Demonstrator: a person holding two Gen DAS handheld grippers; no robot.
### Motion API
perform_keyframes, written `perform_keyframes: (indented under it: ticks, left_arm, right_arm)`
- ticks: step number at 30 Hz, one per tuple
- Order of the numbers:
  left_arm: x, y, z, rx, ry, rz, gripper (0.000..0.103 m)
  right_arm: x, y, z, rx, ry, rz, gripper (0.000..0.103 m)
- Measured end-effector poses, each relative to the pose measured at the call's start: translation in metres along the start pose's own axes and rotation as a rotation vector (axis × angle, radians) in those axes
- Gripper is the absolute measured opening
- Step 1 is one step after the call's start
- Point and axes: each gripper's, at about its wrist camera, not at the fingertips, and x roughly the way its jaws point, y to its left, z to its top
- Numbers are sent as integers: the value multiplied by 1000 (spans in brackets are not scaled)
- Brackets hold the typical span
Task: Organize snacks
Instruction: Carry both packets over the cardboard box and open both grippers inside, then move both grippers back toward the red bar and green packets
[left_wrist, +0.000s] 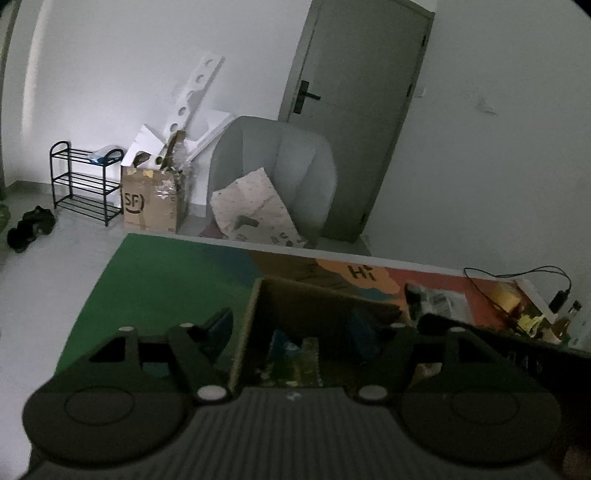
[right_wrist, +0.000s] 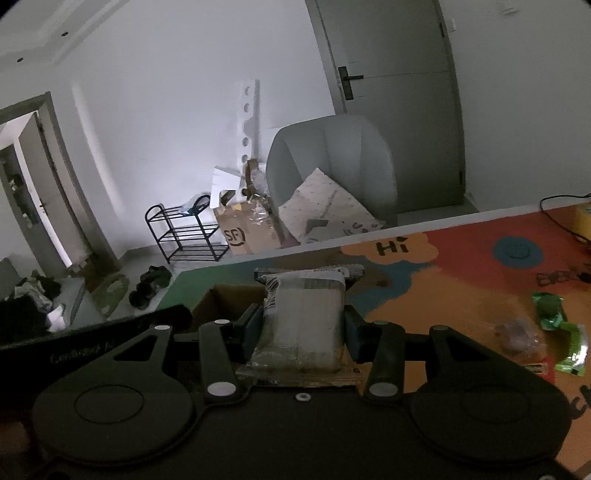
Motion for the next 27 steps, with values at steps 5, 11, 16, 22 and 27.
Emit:
perform_keyframes:
  ticks: [5,11,16,22,27]
  left_arm:
    - [-6,7,-1,-9,-1,18,81]
    - [-11,7,-3,-9,2,34,91]
    - [-11,0,-5,10,15,23,95]
    - [-9,-19,-13,38,33,0,97]
    - [-10,-37,-19,63,41,-27,98]
  right_arm:
    - [6,5,4,31,18,59,52]
    - [-7,-7,3,57,-8,28,73]
    - [-19,-29,-5,78,0,-20,73]
    - [-34,-53,-16,100,9,-55,79]
    - [-50,-72,-22,113,-6,-72,86]
